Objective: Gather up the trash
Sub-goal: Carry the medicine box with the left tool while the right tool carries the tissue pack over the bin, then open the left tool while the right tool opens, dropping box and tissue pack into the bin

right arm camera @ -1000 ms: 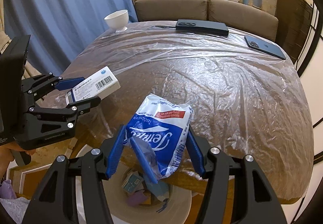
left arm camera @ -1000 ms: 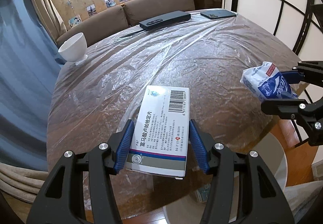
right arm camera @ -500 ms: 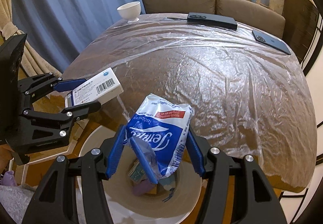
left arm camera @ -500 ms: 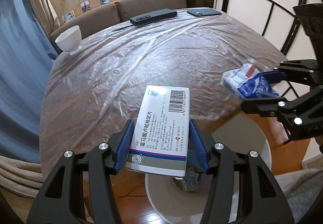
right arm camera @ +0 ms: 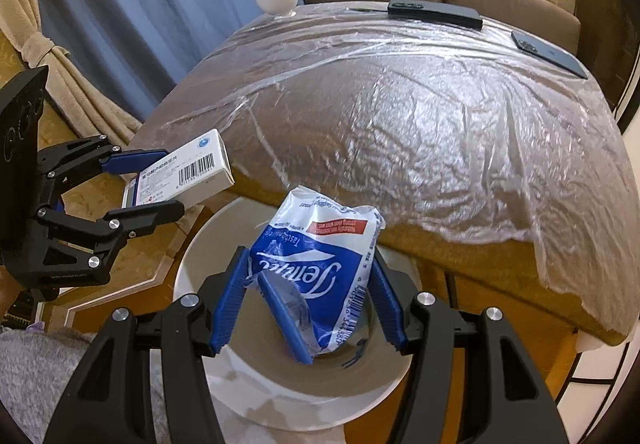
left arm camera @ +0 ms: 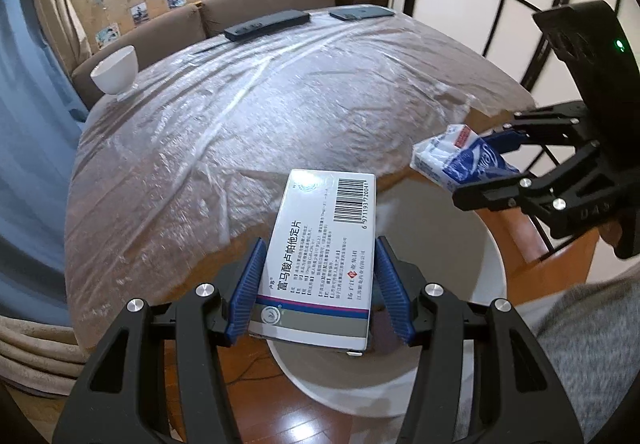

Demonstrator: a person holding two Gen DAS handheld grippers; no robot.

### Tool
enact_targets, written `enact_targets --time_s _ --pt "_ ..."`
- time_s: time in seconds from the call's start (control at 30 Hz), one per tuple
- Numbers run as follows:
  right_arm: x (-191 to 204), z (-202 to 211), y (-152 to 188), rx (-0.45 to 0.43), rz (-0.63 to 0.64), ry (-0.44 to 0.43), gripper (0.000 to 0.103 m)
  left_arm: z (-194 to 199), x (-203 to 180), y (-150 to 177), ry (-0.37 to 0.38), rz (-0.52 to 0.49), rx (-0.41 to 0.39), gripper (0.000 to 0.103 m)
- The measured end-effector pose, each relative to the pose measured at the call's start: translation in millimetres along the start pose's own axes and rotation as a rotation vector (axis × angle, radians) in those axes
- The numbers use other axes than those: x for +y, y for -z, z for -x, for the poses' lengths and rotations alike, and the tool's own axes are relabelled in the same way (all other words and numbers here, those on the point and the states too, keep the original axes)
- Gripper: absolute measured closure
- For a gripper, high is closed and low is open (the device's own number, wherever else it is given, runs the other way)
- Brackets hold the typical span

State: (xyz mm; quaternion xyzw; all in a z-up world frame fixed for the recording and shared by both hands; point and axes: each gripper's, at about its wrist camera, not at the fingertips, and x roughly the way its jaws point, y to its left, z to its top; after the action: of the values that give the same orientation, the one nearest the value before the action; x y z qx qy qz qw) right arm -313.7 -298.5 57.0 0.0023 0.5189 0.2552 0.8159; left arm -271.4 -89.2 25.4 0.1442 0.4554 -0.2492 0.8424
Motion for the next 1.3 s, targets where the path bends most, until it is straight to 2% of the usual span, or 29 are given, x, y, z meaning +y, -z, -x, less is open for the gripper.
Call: enact_targets --time_s 0.4,0.63,1.3 --pt "2.0 -19.9 22.0 0.078 0.019 -0.016 0.046 -22.4 -19.0 17.5 0.051 -0.054 0.093 0.047" --pt "-3.7 -39.8 28.7 0.121 0.008 -0.008 0.046 -42.8 -23.7 20.9 0.04 -0.057 0.127 0.047" --pt "-10.7 -85.4 37.3 0.172 -0.021 0.022 0.046 -86.4 -23.2 47.1 0.036 -0.047 0.221 0.047"
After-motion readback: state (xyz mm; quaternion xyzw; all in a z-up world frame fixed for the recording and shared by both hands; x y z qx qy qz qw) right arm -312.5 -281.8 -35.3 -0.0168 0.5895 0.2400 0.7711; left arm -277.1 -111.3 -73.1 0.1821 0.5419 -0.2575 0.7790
